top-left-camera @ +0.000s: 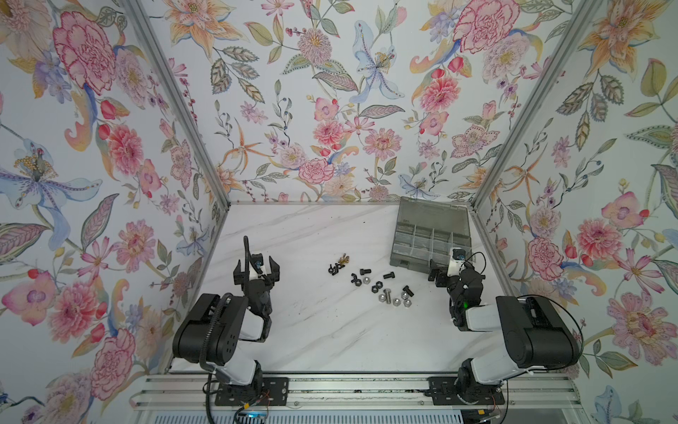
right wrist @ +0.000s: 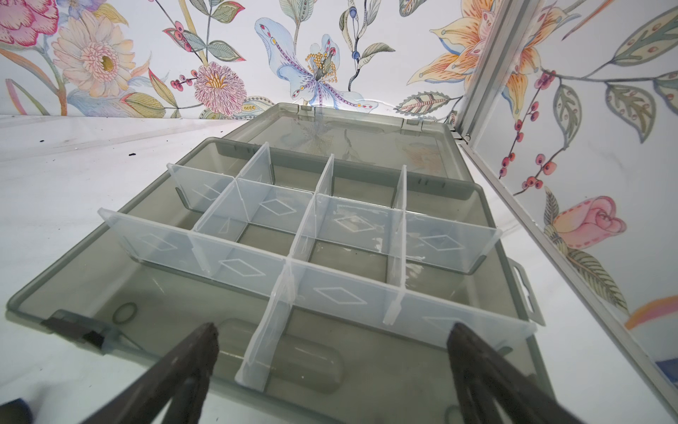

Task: Sort the screws and nuts into containers
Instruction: Pick up the nut from the top-center of the table.

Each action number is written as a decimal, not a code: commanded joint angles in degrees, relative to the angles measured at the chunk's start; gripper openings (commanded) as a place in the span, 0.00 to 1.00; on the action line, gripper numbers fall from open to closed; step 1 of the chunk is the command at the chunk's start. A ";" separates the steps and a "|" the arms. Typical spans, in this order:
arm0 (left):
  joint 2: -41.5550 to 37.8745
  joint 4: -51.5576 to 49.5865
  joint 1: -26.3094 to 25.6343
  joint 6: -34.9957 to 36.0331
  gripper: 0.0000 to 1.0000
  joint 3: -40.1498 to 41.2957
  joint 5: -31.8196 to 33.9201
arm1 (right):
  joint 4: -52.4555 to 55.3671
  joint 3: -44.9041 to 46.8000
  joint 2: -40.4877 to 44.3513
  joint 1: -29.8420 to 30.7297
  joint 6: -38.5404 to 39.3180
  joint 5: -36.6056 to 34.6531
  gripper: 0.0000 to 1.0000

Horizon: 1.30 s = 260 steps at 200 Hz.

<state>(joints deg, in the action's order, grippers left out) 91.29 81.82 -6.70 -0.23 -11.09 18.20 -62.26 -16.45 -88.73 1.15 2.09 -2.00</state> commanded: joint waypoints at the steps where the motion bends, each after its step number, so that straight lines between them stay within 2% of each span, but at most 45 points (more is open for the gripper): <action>1: -0.49 0.00 0.57 0.03 0.99 -0.68 -0.86 | -0.32 -0.78 0.05 -0.07 -0.24 0.23 0.99; 75: -0.71 1.32 0.92 2.40 0.99 0.28 -8.68 | -1.58 -0.17 0.05 1.26 0.42 -3.05 0.99; 134: -1.27 1.40 0.90 2.61 0.99 0.28 -9.37 | -2.63 0.41 0.09 2.02 0.91 -4.24 0.99; 150: -6.24 -2.93 0.90 2.88 0.99 0.24 -11.01 | -1.09 -0.15 1.00 2.10 1.26 -3.83 0.99; 166: -10.43 -12.70 0.73 4.11 0.99 -2.80 -14.48 | 4.55 -2.01 3.89 2.19 1.34 -3.77 0.99; 189: -14.94 -28.67 0.12 4.30 0.99 -10.64 -16.96 | 19.75 -8.19 8.58 2.37 0.34 -3.63 0.99; 207: -16.40 -34.66 0.09 1.48 0.99 -15.77 -20.86 | 31.18 -13.31 11.26 2.53 -1.19 0.04 0.99; 236: -13.51 -44.94 -1.14 -3.80 0.99 -25.75 -27.33 | 48.61 -23.85 12.08 3.54 -6.44 7.13 0.99; 260: -6.86 -54.45 -2.71 -5.48 0.99 -36.01 -32.41 | 64.70 -34.94 8.66 6.65 -8.63 9.81 0.99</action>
<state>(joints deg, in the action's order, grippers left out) 79.07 41.69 -7.73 -2.24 -39.13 -6.24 -19.16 -43.03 -77.49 5.04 -2.46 2.74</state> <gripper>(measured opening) 0.995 0.992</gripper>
